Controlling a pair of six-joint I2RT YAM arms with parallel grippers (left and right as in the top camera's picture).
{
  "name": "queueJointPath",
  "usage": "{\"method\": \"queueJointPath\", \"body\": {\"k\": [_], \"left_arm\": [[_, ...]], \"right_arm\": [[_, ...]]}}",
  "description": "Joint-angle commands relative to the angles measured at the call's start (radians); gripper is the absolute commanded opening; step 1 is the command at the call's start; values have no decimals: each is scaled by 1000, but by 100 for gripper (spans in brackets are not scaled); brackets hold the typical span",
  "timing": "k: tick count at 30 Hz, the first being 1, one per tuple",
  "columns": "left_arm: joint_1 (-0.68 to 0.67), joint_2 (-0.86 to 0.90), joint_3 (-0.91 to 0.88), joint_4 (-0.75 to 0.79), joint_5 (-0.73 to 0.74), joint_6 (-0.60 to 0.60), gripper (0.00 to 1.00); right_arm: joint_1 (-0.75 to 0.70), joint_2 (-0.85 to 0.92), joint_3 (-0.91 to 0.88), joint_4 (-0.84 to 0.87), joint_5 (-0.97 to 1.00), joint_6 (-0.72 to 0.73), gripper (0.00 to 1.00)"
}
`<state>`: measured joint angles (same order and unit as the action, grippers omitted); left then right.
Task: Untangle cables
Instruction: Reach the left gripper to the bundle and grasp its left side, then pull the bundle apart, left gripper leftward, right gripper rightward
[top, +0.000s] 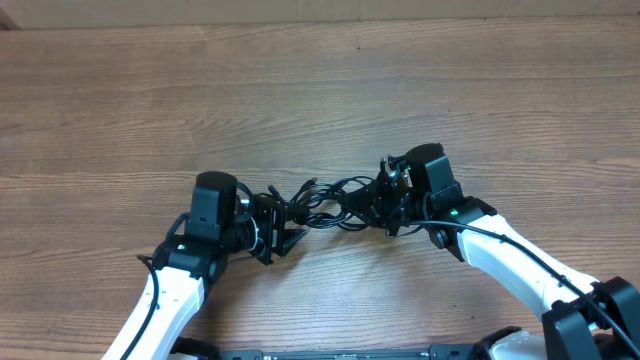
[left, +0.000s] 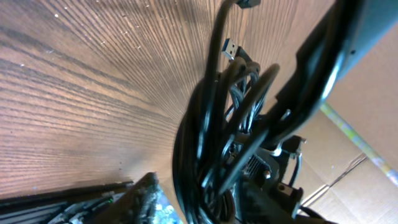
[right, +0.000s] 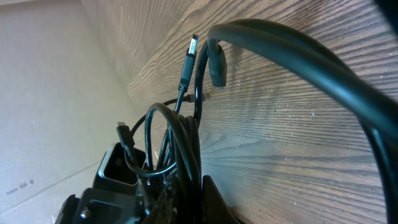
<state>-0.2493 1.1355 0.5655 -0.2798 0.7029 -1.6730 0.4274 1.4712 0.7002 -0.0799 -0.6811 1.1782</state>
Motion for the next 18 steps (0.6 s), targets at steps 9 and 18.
{"method": "queueJointPath", "body": {"k": [9, 18], "left_arm": [[-19, 10, 17, 1, -121, 1, 4], [-5, 10, 17, 24, -213, 0, 4]], "right_arm": [[6, -3, 19, -4, -16, -1, 4], [6, -3, 19, -264, 184, -61, 4]]}}
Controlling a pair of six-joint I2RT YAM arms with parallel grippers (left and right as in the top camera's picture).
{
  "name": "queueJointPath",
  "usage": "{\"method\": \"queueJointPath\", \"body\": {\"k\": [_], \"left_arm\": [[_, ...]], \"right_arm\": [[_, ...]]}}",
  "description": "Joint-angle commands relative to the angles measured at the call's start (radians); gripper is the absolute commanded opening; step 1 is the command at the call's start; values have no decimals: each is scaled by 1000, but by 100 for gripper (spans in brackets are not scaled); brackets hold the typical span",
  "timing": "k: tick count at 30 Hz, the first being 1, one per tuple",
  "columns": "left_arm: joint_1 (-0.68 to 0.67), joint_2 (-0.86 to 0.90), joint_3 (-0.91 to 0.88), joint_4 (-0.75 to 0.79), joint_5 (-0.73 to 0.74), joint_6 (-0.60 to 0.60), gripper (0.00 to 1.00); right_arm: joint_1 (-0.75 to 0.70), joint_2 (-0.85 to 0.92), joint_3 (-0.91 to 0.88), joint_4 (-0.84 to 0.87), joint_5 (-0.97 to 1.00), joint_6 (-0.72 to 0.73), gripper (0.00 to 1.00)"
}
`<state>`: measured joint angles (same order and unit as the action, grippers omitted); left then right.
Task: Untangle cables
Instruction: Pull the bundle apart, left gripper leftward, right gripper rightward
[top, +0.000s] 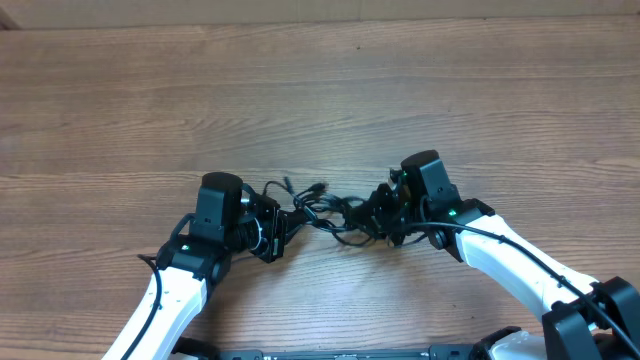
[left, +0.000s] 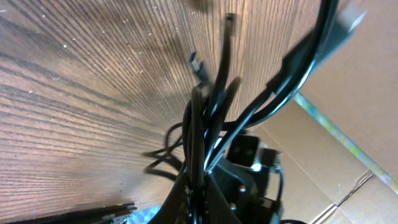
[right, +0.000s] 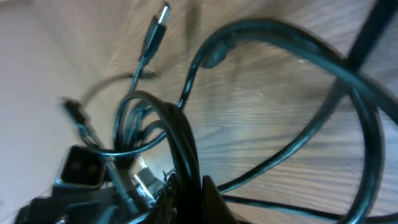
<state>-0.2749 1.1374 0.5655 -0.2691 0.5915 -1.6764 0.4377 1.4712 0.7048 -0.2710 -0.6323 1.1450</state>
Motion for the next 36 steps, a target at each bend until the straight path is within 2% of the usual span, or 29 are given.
{"method": "queueJointPath", "body": {"k": [1, 6, 13, 14, 16, 17, 18, 19, 20, 21, 25, 30, 36], "left_arm": [[28, 8, 17, 13, -108, 5, 4], [107, 8, 17, 12, -124, 50, 4], [239, 8, 17, -10, -127, 155, 4], [243, 8, 17, -16, -119, 177, 8], [239, 8, 17, -25, -61, 262, 39], [235, 8, 17, -30, -30, 294, 49], [229, 8, 17, -40, 2, 315, 67], [219, 8, 17, -54, 40, 324, 77], [206, 8, 17, -67, 64, 324, 80], [186, 8, 17, -75, 80, 324, 81], [87, 8, 17, -73, 53, 305, 65], [-31, 8, 17, -70, -77, 185, 61], [-90, 22, 17, -42, -115, 126, 62]], "right_arm": [[-5, -3, 15, -107, 169, -27, 4], [-5, -3, 15, -232, 306, -28, 4], [-5, -3, 14, -240, 351, -27, 4], [-5, -3, 14, -239, 351, -27, 4], [-5, -3, 14, -228, 351, -27, 4], [-5, -3, 14, -225, 352, -27, 4], [-5, -3, 14, -224, 352, -27, 4], [-5, -3, 14, -220, 352, -27, 4], [-5, -3, 14, -216, 352, -27, 4], [-5, -3, 14, -211, 352, -27, 4], [-5, -3, 14, -208, 351, -27, 4], [-5, -2, 14, -214, 344, -27, 4], [-5, -2, 14, -214, 343, -27, 4]]}}
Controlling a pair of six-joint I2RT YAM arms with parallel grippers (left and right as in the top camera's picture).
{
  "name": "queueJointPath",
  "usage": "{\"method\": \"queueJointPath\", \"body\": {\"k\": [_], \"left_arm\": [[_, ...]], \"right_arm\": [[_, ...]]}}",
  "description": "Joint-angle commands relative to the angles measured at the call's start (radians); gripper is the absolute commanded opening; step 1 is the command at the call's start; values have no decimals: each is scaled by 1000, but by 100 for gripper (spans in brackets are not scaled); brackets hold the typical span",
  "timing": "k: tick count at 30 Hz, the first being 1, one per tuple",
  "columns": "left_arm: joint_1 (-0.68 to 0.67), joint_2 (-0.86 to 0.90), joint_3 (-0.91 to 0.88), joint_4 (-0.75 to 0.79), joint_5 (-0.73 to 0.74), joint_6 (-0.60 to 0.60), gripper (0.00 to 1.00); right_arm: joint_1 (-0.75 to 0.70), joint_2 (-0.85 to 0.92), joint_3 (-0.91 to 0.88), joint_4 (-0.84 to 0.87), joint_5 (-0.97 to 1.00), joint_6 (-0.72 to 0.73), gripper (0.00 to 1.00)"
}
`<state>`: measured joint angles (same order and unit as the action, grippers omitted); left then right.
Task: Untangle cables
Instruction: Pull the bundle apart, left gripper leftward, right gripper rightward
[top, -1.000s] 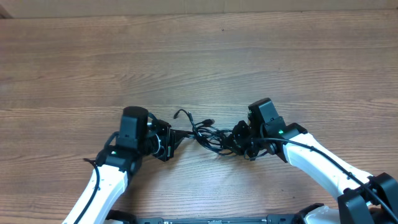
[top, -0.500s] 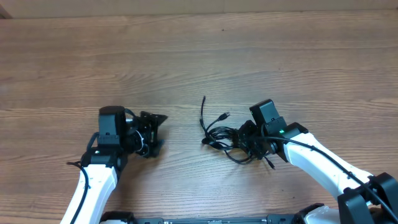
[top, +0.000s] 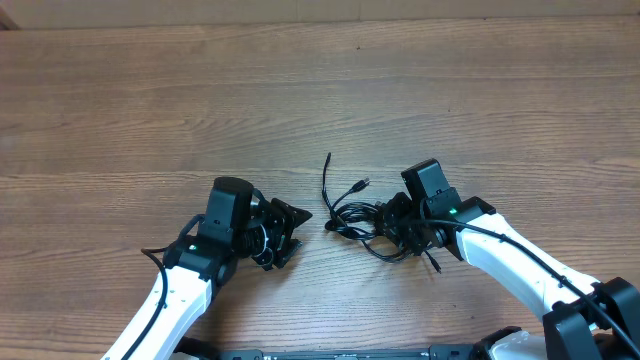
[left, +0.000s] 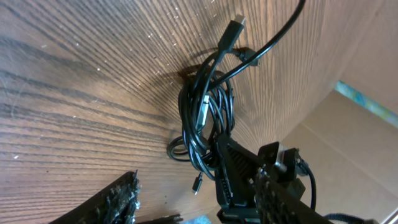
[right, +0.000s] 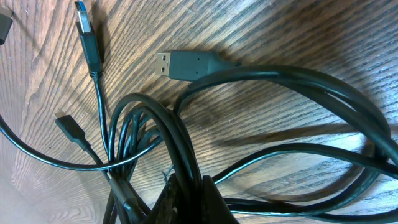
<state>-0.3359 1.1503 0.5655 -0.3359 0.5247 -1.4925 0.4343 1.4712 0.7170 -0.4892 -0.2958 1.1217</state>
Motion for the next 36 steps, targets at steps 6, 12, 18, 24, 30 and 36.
{"method": "queueJointPath", "body": {"k": [6, 12, 18, 24, 30, 36], "left_arm": [[-96, 139, 17, 183, -48, -95, 57], [-128, 298, 17, 310, 42, -147, 51], [-138, 370, 17, 366, 46, -147, 42], [-143, 381, 17, 387, 40, -150, 36], [-158, 381, 17, 397, 3, -150, 34], [-195, 381, 17, 397, -58, -153, 24]], "right_arm": [[-1, -2, 2, 4, 6, -4, 4], [-1, -2, 2, 4, 7, -4, 4], [-1, -2, 2, 5, 7, -4, 4], [-1, -2, 2, 5, 7, -3, 4], [-1, -2, 2, 5, 7, -4, 4], [-1, -2, 2, 5, 7, -4, 4]]}}
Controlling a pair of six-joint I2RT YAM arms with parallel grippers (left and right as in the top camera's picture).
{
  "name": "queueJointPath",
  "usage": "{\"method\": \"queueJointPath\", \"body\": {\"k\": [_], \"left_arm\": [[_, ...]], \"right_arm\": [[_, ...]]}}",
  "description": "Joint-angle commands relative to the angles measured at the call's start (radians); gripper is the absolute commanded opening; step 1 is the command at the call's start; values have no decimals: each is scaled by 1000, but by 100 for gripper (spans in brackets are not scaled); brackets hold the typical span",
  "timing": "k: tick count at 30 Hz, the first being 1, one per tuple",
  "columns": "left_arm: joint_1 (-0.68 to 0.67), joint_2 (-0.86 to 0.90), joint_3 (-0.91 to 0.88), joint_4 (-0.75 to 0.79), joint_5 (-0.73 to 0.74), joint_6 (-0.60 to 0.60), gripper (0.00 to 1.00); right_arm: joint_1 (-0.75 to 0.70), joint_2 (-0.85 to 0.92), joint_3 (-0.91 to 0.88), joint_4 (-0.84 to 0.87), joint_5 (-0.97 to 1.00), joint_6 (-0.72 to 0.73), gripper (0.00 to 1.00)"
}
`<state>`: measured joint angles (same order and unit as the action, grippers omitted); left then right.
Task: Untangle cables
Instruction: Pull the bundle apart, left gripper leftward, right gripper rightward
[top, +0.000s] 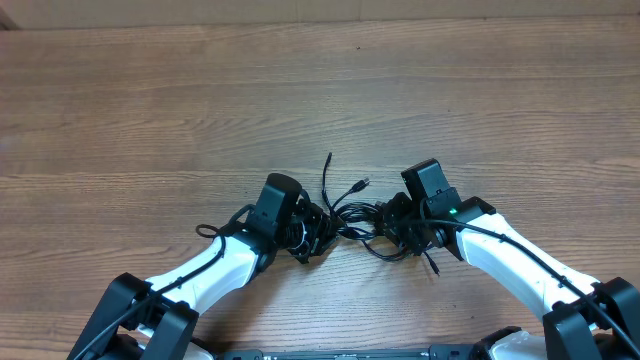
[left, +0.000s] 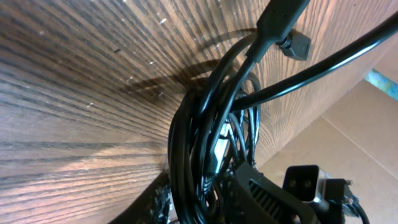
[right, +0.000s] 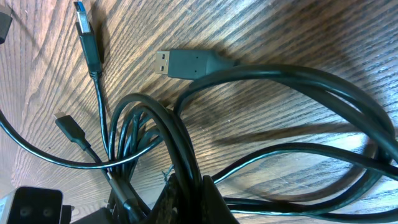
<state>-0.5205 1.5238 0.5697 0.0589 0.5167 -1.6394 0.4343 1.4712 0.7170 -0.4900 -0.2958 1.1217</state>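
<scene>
A tangled bundle of black cables (top: 352, 214) lies on the wooden table (top: 300, 90) between my two grippers. My left gripper (top: 316, 238) is at the bundle's left side; in the left wrist view the cable bundle (left: 199, 124) runs between its fingers (left: 160, 198), which appear shut on it. My right gripper (top: 390, 230) is shut on the bundle's right side, its fingers (right: 186, 202) pinching thick strands of the cable bundle (right: 180, 143). Loose ends stick out: a USB-A plug (right: 186, 62), a blue-tipped plug (right: 87, 31) and a small plug (right: 69, 129).
One thin cable end (top: 326, 170) curls up toward the table's middle, and a short plug end (top: 362, 184) points right of it. A cardboard wall (top: 300, 10) runs along the far edge. Both arms reach in from the near edge.
My left gripper was open and apart from the bundle at the left; now it has moved right and sits on the bundle's left side with cables between its fingers. The right gripper and bundle stayed put.
First both grippers held the bundle stretched between them. Then the bundle was drawn out thinner, with ends loose. After that the left gripper was open and empty while the right one held the whole bundle on the table. Now the left is back on it.
</scene>
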Motion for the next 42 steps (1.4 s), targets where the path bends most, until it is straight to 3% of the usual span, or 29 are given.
{"method": "queueJointPath", "body": {"k": [1, 4, 10, 17, 23, 29, 36, 39, 42], "left_arm": [[-10, 8, 13, -1, -57, -6, 18], [-10, 8, 13, -3, -103, 24, 4], [40, 8, 13, -2, -158, 50, 4], [194, 6, 13, 29, -83, 60, 4], [415, 5, 16, 269, 117, 167, 4], [606, 5, 16, 451, 267, 171, 4], [764, 5, 17, 590, 407, 234, 4], [776, 5, 17, 587, 489, 348, 5], [742, 5, 17, 503, 555, 505, 25]], "right_arm": [[-1, -2, 2, 5, 7, -4, 4], [-1, -2, 2, 5, 6, -4, 4], [-1, -2, 2, -58, 7, -5, 4], [-1, -2, 2, -175, 4, -92, 4], [-1, -2, 2, -222, 2, -110, 4], [-2, -2, 2, -33, -318, -409, 4], [-1, -2, 2, 95, -360, -465, 4], [-2, -2, 2, 124, -359, -453, 14], [-2, -2, 2, 155, -326, -393, 30]]}}
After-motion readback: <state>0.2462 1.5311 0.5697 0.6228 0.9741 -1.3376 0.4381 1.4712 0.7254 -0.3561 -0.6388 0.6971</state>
